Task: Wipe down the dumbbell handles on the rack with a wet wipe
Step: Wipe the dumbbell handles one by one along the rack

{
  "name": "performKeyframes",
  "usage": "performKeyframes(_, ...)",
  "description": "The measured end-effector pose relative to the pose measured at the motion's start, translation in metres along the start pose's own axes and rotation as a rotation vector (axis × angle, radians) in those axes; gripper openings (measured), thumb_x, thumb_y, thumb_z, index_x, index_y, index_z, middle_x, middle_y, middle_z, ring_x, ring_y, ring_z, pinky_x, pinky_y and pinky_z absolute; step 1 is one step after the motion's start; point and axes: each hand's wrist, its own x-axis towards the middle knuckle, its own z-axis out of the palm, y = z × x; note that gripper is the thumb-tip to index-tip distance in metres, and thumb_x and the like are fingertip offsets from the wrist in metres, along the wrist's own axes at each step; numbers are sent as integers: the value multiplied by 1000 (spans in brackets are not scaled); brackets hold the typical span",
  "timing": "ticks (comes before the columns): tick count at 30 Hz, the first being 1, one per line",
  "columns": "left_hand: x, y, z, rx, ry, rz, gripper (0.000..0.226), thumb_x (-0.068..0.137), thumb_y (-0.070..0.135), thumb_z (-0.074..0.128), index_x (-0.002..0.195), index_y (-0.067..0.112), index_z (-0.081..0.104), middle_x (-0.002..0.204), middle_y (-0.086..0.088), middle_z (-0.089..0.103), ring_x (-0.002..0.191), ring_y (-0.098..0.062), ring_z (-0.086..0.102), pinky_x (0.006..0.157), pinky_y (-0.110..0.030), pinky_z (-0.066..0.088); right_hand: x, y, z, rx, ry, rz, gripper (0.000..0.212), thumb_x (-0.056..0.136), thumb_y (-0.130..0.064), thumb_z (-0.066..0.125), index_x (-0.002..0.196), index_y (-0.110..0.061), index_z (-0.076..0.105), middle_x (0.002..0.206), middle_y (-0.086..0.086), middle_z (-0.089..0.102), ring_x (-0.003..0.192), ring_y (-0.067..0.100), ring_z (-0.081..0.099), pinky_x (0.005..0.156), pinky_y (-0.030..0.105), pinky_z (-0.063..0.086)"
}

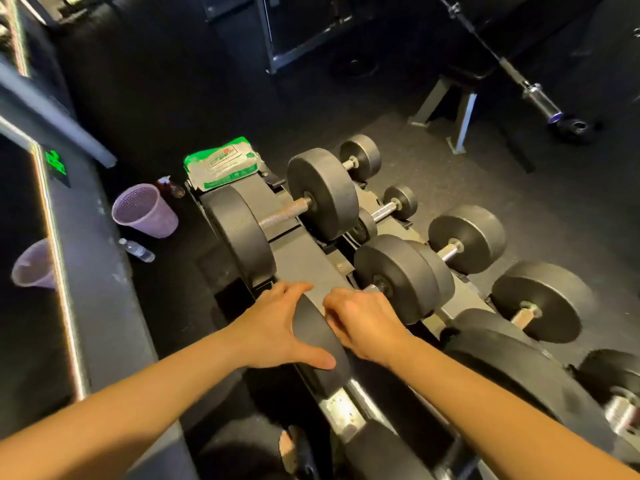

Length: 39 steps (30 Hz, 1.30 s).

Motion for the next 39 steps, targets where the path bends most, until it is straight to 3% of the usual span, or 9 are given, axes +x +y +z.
performKeyframes(3, -3, 1, 0, 1, -1, 7, 138, 50, 87, 75, 161, 37, 10, 155, 15, 22, 142, -11, 26, 119, -38, 34, 17, 7, -11, -229, -1, 199, 17, 82, -23, 78, 90, -15, 66, 88, 5, 67, 71, 25, 69, 54, 29, 39)
performKeyframes(6, -2, 3, 0, 0, 18, -4, 139, 49, 89, 73, 161, 37, 8, 154, 16, 23, 140, -10, 28, 119, -36, 35, 37, 7, -24, -179, -273, 270, 11, 98, -19, 59, 106, -13, 65, 107, 11, 69, 98, 32, 68, 71, 35, 47)
performKeyframes(11, -4, 3, -1, -9, 51, 3, 133, 51, 87, 75, 159, 38, 15, 144, 17, 31, 131, -8, 35, 115, -37, 40, 62, -9, -41, 242, -618, 93, 27, 89, -5, 56, 64, -13, 49, 67, 8, 55, 67, 27, 54, 55, 30, 37)
performKeyframes(16, -4, 5, 0, 10, 44, 2, 136, 50, 88, 73, 160, 37, 12, 148, 17, 28, 137, -9, 32, 118, -37, 37, 42, -4, -27, -241, -363, 161, 19, 97, -17, 60, 115, -13, 61, 111, 8, 67, 102, 30, 68, 75, 37, 48)
performKeyframes(21, -3, 4, 1, 1, 45, 7, 134, 54, 84, 77, 160, 38, 10, 155, 15, 23, 142, -9, 26, 119, -37, 34, -8, 7, 23, 109, 271, 250, 19, 90, -22, 73, 79, -15, 59, 74, 3, 61, 58, 25, 60, 50, 38, 48)
performKeyframes(24, -2, 2, 3, -11, 54, 2, 135, 54, 82, 80, 161, 37, 10, 153, 16, 24, 142, -9, 26, 119, -37, 33, -24, -9, 29, 520, 226, 181, 17, 97, -27, 57, 89, -16, 67, 81, -5, 64, 72, 12, 58, 65, 32, 48)
performKeyframes(28, -3, 1, 4, -21, 69, 0, 134, 57, 78, 83, 162, 35, 11, 151, 15, 27, 141, -11, 28, 120, -37, 32, -36, 11, 30, 292, 205, -5, 11, 96, -27, 56, 90, -17, 56, 80, -5, 55, 66, 14, 52, 56, 32, 45)
performKeyframes(33, -3, 2, 2, -15, 52, 2, 133, 57, 80, 80, 161, 38, 10, 153, 14, 25, 142, -11, 27, 120, -38, 33, -49, 15, 28, 428, 336, 285, 2, 95, -21, 61, 93, -21, 61, 86, -14, 56, 70, 0, 51, 63, 13, 38)
performKeyframes(39, -2, 2, 3, -17, 52, -20, 136, 52, 84, 78, 161, 38, 11, 153, 14, 25, 142, -13, 29, 119, -40, 35, 7, 12, -6, 46, 23, 157, 15, 98, -32, 53, 94, -21, 62, 93, 1, 67, 86, 26, 67, 69, 38, 49)
